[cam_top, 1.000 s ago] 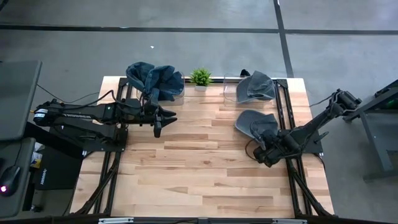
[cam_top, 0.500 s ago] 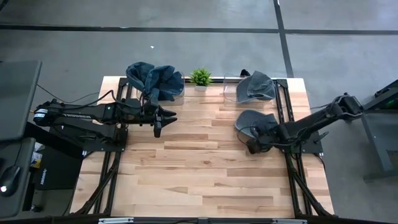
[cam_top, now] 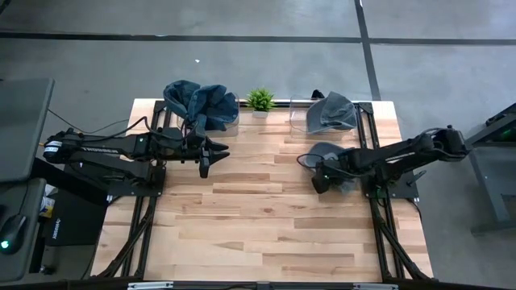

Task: Pick & Place hat
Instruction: Put the gray cap into the right transparent bin

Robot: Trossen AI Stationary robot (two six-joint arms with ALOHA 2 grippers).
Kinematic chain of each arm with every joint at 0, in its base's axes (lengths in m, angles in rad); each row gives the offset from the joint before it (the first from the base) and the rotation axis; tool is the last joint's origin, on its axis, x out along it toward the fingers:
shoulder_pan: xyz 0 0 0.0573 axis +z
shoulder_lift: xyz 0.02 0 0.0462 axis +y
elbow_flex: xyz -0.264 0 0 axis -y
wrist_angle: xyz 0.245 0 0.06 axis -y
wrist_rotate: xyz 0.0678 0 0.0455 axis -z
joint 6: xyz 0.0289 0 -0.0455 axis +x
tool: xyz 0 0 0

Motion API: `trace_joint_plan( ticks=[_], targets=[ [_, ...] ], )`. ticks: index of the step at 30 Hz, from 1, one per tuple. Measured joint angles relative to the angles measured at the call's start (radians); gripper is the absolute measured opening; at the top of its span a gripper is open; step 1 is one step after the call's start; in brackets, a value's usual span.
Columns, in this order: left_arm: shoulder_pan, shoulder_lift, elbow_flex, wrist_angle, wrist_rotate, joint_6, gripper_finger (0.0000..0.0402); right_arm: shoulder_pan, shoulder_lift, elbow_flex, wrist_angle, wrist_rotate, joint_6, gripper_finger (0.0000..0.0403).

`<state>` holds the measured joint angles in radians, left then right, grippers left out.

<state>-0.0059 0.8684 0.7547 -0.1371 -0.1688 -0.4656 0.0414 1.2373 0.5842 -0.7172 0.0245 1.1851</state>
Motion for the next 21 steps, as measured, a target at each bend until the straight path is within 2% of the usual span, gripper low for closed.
trace_joint_plan(
  ticks=[8, 16, 21],
  targets=[
    [0.000, 0.000, 0.000, 0.000, 0.002, -0.002, 0.0115, -0.059, 0.015, 0.002, 0.030, -0.053, -0.072, 0.0286],
    [0.000, 0.000, 0.000, 0.010, 0.002, -0.002, 0.0115, -0.120, 0.015, 0.004, 0.042, -0.069, -0.125, 0.0224],
    [0.000, 0.000, 0.000, 0.008, 0.002, -0.003, 0.0115, -0.134, 0.015, 0.004, 0.042, -0.069, -0.115, 0.0171]
  ],
)
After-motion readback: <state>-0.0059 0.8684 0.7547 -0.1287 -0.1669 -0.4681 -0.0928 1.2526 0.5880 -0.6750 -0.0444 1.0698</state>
